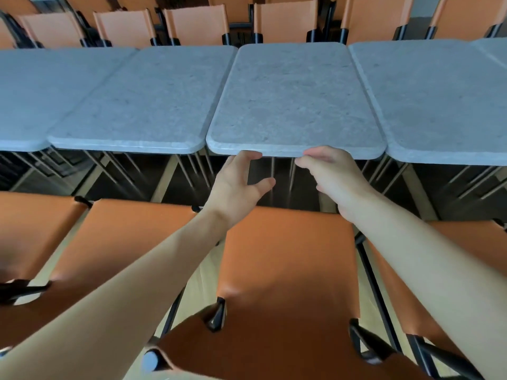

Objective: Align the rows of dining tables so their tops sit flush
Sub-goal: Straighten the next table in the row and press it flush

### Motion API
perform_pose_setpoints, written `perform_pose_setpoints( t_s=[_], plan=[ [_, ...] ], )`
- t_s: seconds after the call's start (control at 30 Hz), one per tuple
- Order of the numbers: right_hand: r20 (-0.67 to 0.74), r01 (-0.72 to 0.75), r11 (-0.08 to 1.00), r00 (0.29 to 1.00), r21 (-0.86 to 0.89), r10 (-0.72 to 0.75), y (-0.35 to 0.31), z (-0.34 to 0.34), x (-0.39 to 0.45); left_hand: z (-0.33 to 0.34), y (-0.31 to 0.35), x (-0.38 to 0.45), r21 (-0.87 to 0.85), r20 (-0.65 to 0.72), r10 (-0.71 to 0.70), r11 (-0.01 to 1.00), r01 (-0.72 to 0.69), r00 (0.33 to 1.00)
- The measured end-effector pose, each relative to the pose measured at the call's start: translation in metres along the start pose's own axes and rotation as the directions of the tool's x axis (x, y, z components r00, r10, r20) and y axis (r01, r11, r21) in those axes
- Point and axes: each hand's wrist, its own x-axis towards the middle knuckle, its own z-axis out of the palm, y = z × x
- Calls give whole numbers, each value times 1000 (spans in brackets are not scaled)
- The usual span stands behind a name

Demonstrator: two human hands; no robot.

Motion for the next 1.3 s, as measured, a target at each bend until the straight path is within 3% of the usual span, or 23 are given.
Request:
perform_pose_setpoints(
  t_s=[0.13, 0.4, 0.87, 1.3],
  plan=[
    [59, 14, 996, 998, 87, -19, -32, 2, -66, -29, 26, -56, -153, -58, -64, 987, 55, 996],
    [141, 56, 979, 986, 194, -84, -90, 6, -188, -93, 67, -162, -292, -118, -91, 955, 53, 989],
    [240, 171, 950, 942, 260, -235, -136, 38, -381, -204, 111, -365, -347, -244, -54, 937, -35, 968],
    [338, 262, 926, 875, 272, -347, -162, 88, -445, -276, 91, -425, -369, -367, -118, 929, -28, 923]
  ],
)
